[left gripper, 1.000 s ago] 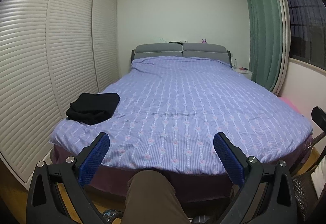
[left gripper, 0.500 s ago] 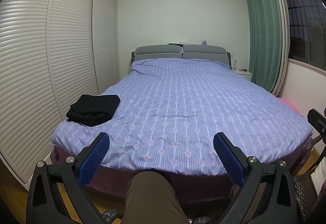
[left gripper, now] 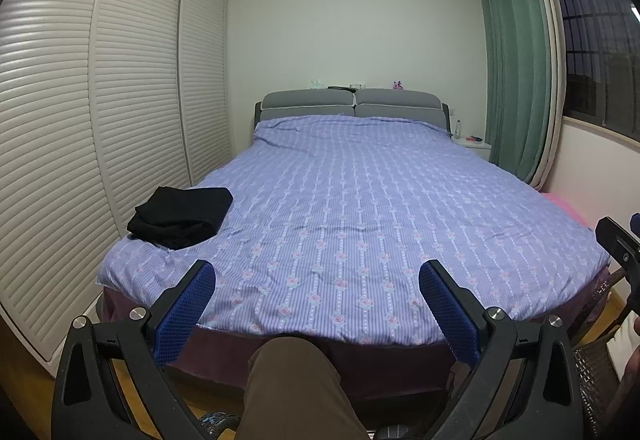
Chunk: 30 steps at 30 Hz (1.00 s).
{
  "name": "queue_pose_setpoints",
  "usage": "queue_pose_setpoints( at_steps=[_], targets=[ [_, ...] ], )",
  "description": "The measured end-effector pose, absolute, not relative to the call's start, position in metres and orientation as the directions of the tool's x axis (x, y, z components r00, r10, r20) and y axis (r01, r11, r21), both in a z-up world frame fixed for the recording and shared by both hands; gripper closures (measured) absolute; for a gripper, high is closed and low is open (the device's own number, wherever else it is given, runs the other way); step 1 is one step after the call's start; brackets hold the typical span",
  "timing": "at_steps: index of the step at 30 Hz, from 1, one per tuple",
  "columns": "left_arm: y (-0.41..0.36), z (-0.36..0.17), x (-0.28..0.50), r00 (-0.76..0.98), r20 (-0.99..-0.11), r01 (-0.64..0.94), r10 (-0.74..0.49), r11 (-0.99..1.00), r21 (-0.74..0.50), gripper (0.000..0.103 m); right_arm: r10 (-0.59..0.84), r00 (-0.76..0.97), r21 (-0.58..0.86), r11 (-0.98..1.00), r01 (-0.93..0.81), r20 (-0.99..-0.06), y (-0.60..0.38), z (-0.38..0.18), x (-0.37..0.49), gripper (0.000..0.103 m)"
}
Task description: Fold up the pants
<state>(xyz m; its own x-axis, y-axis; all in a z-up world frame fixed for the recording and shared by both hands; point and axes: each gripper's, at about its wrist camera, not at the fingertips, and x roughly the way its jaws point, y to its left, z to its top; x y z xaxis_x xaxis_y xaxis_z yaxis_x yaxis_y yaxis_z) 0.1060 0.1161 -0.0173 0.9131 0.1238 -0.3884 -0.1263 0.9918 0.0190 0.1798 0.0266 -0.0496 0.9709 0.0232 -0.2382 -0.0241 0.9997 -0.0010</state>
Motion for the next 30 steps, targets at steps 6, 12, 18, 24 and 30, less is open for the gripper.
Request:
queue_pose_setpoints(
  at_steps=[6, 12, 18, 24, 30],
  targets=[
    [0.1150, -0.0171, 0.1065, 0.912, -0.394, -0.120, 0.116, 0.993, 0.016, 0.000, 0.022, 0.971, 0.001, 1.000, -0.022, -0.238, 0.0251, -0.0488, 0.1800, 0.005],
    [0.1149, -0.0157, 0.1050, 0.913, -0.391, -0.117, 0.114, 0.993, 0.015, 0.000, 0.022, 0.972, 0.002, 1.000, -0.022, -0.235, 0.0242, -0.0478, 0.1797, 0.005],
    [0.1136, -0.0153, 0.1050, 0.913, -0.395, -0.112, 0.107, 0.994, 0.012, 0.000, 0.023, 0.972, 0.002, 1.000, -0.023, -0.236, 0.0242, -0.0478, 0.1798, 0.005],
    [0.1127, -0.0150, 0.1041, 0.913, -0.396, -0.107, 0.104, 0.994, 0.013, 0.000, 0.024, 0.972, 0.003, 1.000, -0.024, -0.234, 0.0226, -0.0481, 0.1797, 0.005],
    [0.1118, -0.0150, 0.1033, 0.913, -0.396, -0.103, 0.100, 0.995, 0.014, 0.000, 0.026, 0.971, 0.002, 1.000, -0.026, -0.236, 0.0216, -0.0483, 0.1807, 0.005]
  ],
)
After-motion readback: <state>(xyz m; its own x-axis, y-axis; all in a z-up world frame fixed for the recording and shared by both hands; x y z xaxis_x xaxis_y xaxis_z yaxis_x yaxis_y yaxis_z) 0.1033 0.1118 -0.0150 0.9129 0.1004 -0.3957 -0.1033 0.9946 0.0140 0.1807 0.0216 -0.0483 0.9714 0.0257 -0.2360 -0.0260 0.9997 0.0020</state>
